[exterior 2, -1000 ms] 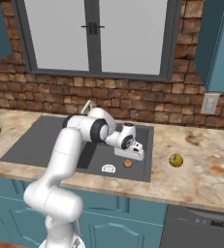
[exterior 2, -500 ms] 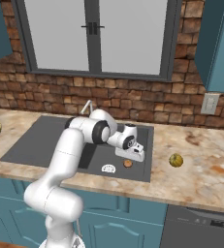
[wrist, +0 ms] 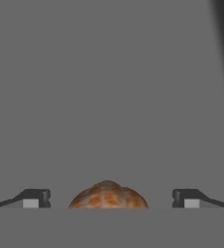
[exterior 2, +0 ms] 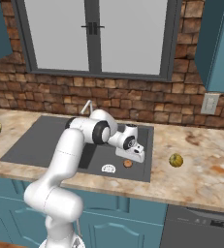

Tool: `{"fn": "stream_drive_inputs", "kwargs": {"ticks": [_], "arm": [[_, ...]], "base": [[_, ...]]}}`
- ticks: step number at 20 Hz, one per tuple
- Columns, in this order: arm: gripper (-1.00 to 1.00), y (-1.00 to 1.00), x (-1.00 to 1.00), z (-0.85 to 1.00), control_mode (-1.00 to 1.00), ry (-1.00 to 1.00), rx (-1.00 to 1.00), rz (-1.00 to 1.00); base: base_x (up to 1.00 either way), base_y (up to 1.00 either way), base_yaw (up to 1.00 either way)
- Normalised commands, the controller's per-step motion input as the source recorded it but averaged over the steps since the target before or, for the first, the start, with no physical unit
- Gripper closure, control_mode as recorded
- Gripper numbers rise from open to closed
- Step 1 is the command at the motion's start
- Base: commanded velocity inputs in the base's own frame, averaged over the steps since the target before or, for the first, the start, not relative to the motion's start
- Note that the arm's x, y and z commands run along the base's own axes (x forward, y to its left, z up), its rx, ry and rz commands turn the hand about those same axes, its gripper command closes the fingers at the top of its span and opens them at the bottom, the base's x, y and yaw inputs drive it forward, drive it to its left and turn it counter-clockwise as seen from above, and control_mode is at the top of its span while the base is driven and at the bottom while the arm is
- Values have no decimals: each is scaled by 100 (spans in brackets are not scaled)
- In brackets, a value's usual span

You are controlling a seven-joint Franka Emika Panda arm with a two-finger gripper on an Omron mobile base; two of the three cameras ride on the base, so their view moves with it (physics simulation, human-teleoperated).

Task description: Remove the tangerine and squash from the sink. Then move the bowl and cup from the counter to the sink for washing.

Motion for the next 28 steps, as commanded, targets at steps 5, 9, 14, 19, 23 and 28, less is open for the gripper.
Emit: {"fn": "stream_drive_inputs", "kwargs": {"ticks": [5,9,14,19,23,28], "arm": [[-100,0,-9,-4,-100,0,0,-5],[-100,0,-6,-2,-100,0,0,-4],[-100,3,-3,0,-100,0,0,-4],[-100,4,0,0,-100,0,0,-4],[-100,4,-2,0,-100,0,0,-5],[-100,2,-4,-2,-100,0,1,-5]], "base": [[0,0,0],[0,0,0],[0,0,0],[0,0,0],[0,0,0],[0,0,0]]}}
